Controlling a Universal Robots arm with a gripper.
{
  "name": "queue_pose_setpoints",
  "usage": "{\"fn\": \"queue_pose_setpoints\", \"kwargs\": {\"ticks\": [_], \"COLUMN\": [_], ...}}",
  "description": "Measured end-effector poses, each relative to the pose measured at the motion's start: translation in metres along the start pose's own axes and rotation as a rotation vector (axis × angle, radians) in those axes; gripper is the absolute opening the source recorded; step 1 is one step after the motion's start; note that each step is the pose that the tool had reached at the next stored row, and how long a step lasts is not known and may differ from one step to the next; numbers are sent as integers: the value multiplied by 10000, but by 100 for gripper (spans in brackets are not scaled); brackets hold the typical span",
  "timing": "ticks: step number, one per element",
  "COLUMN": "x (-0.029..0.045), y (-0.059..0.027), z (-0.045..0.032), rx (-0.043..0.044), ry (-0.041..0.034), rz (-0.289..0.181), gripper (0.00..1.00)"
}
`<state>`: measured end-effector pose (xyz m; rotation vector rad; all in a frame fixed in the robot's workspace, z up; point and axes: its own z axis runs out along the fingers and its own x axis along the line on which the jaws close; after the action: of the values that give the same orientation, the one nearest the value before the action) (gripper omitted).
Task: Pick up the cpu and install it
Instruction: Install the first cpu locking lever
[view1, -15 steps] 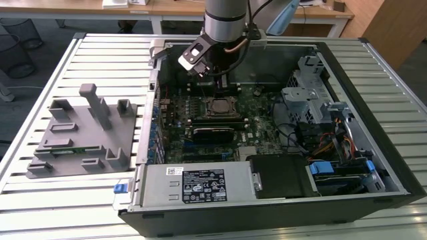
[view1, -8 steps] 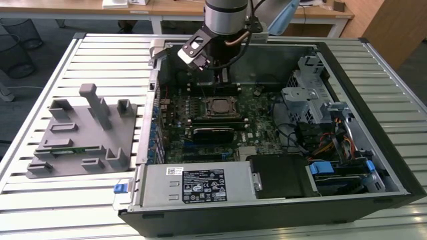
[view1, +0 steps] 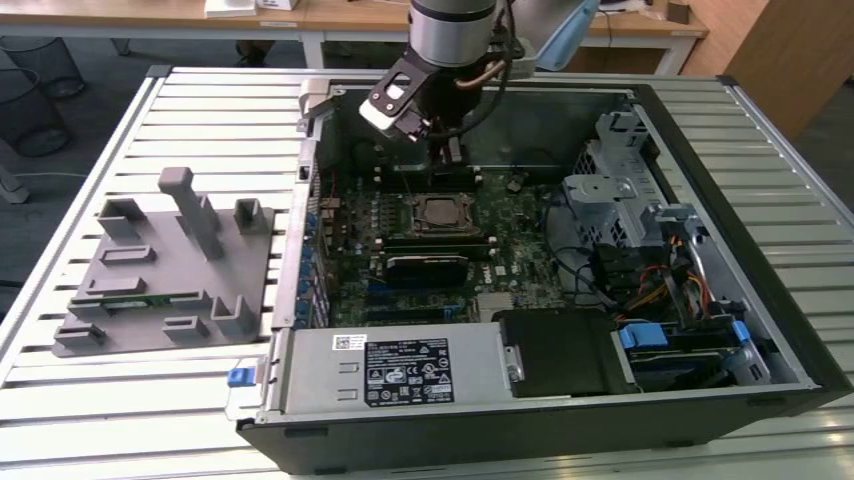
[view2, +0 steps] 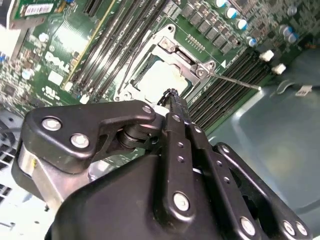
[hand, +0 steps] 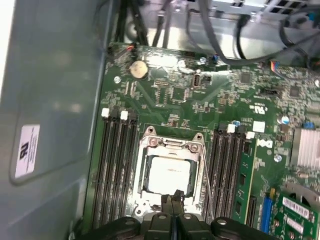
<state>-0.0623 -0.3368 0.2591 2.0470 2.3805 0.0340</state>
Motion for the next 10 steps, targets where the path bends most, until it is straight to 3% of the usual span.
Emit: {"fn": "queue_pose_setpoints", "kwargs": {"ticks": [10], "x": [0], "y": [-1], "z": [5], "rx": [49], "ry": [-138], "rz": [-1607], "gripper": [11]}}
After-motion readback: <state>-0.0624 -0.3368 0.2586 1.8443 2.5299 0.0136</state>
